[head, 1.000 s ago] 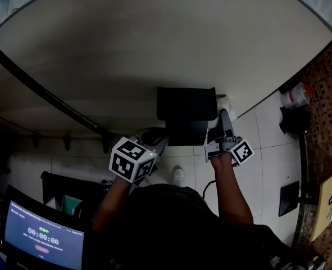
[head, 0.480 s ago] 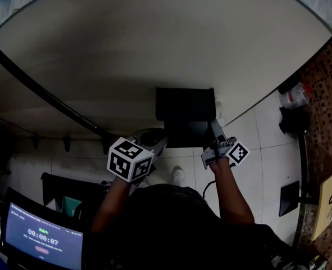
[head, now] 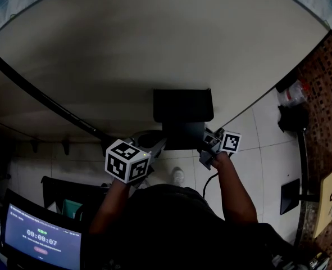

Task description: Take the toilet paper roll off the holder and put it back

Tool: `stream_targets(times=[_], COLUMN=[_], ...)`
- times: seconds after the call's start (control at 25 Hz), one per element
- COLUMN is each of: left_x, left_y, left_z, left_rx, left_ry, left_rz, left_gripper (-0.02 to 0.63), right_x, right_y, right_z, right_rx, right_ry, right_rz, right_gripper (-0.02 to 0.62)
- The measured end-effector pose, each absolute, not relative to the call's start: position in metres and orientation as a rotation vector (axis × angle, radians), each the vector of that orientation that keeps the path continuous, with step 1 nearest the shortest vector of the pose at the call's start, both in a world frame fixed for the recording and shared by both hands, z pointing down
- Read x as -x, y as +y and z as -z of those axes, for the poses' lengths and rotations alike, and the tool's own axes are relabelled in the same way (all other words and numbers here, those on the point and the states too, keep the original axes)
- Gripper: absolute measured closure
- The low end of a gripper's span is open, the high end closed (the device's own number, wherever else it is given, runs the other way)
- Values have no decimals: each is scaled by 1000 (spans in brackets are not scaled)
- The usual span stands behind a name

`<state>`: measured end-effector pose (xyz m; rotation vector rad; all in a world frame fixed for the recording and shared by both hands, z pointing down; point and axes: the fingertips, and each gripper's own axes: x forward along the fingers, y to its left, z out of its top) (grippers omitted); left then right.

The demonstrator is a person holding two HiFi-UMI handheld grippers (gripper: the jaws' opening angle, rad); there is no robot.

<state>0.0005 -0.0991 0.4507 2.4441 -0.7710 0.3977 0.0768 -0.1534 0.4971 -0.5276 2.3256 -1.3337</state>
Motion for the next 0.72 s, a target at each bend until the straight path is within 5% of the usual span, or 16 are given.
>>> stream_targets(times=[0.32,0.72], left_x=[-3,-2], left_y=[-99,-103], left_z=[-452,-458], left_rx=[-2452,-2462], left_ry=[-758,-796], left_rz=[-396,-397], left_gripper=[537,551], right_x=[-62,-185], right_y=[-153,-131], right_z=[-509,-522], right_rx=[503,978], right_ry=[2329,2126], right_rz=[1369,1193], right_gripper=[160,124])
